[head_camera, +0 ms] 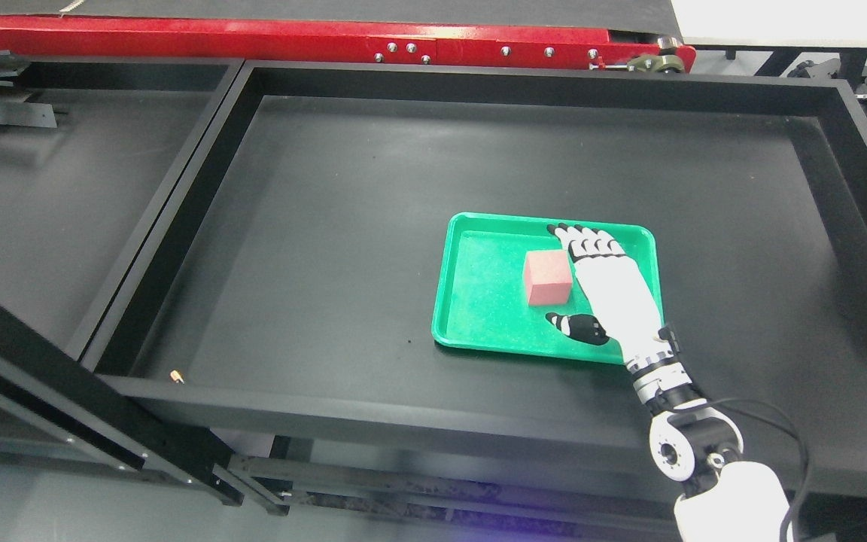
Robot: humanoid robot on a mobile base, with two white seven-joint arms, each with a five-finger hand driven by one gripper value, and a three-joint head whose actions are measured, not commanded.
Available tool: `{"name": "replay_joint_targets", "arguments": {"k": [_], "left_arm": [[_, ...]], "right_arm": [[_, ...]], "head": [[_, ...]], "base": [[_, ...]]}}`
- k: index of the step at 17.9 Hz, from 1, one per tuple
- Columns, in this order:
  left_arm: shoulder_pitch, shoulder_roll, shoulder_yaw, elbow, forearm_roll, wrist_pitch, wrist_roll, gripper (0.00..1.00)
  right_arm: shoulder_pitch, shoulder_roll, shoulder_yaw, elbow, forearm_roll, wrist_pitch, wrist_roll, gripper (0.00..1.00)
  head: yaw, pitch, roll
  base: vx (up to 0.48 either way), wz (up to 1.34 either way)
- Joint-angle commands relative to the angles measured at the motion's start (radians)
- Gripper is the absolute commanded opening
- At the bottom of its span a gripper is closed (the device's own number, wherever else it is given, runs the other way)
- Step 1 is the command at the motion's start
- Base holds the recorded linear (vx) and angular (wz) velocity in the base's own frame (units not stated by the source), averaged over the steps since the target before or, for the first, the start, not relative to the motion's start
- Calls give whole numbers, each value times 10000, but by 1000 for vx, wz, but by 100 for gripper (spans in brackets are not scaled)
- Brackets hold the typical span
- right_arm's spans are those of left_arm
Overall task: Pick pink block from left shelf to tray
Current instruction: 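Close the right hand fingers around the pink cube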
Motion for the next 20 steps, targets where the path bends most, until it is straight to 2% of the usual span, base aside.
{"name": "replay_joint_targets", "arguments": {"k": [1,12,20], "left_arm": [[-291,174,0,-174,0,-4,2,100],[-291,174,0,-174,0,-4,2,100],[-291,174,0,-174,0,-4,2,100]], "right_arm": [[-278,-174,608,822,23,-74,574,99],[-800,-174,654,1850,99,-74,1695,99],[-1137,-174,654,2571,99,-59,1742,99]], "head": [[0,0,0],[0,0,0],[0,0,0]], "base": [[157,0],[86,-40],[54,-70]]}}
